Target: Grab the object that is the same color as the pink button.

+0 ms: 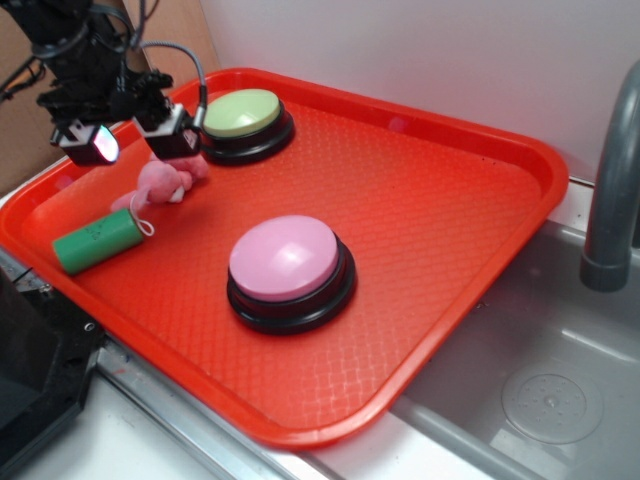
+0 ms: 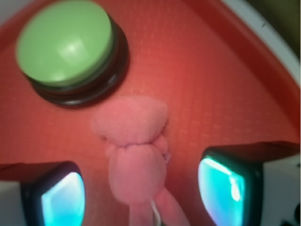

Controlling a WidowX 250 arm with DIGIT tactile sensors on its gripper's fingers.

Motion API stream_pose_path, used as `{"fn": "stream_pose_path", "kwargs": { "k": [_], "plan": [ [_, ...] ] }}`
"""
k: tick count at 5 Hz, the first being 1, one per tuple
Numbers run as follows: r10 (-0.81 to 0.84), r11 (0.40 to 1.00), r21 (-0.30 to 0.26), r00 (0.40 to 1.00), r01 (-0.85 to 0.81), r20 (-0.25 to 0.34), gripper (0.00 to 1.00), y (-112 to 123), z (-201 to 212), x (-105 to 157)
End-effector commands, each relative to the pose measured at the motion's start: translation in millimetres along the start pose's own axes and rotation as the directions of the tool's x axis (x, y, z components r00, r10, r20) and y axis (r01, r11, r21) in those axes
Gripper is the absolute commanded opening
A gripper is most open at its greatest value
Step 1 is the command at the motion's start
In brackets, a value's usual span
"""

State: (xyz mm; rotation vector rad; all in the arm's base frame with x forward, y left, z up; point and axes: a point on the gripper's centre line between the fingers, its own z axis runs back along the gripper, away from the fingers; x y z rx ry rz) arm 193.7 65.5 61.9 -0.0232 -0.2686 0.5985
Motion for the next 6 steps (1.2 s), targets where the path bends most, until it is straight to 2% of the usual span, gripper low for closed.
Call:
{"fn": "stream_pose_path", "kwargs": {
  "k": [1,2,3,4,5,6],
  "plan": [
    [0.036,0.999,0.01,0.999,-0.036,0.019,0.99,3,-27,12],
    [0.078,0.997,0.0,0.997,-0.078,-0.018,0.0,2,-32,15],
    [0.084,0.996,0.024,0.996,-0.084,-0.012,0.0,2,-41,17],
    [0.08,0.997,-0.001,0.997,-0.08,-0.004,0.0,-5,-13,22],
    [-0.009,0.999,-0.041,0.997,0.005,-0.075,0.0,-20,35,29],
    [-0.137,0.991,-0.023,0.981,0.135,-0.14,0.0,-41,76,33]
  ]
}}
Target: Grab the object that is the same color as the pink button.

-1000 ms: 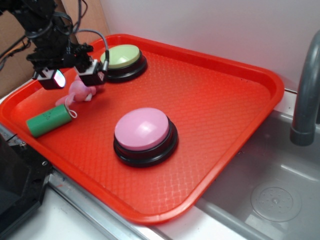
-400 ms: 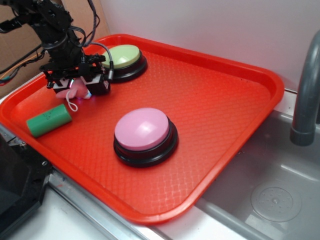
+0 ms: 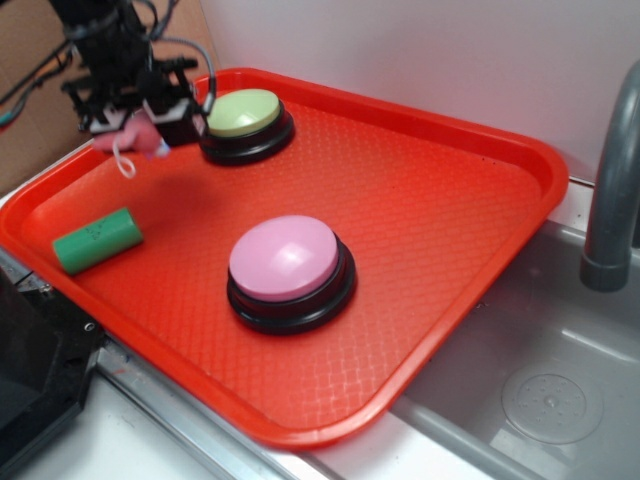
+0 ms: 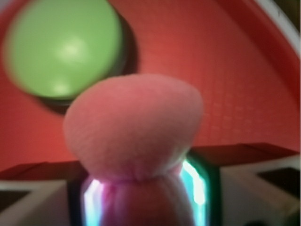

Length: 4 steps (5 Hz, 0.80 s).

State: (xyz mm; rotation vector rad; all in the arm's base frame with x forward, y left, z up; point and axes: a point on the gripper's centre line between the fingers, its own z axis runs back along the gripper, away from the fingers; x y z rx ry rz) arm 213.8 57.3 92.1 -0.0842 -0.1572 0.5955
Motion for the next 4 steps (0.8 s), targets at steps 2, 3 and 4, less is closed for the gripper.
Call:
{"fn": "stream_pose_path", "kwargs": {
  "k": [2,3,4],
  "plan": [
    [-0.328,0.943,-0.06,0.945,0.328,0.013,0.0,-68,124,-16],
    [-0.32,0.946,-0.063,0.947,0.319,-0.013,0.0,-81,130,-20],
    [-0.316,0.949,-0.009,0.949,0.316,-0.014,0.0,-78,118,-15]
  ]
}}
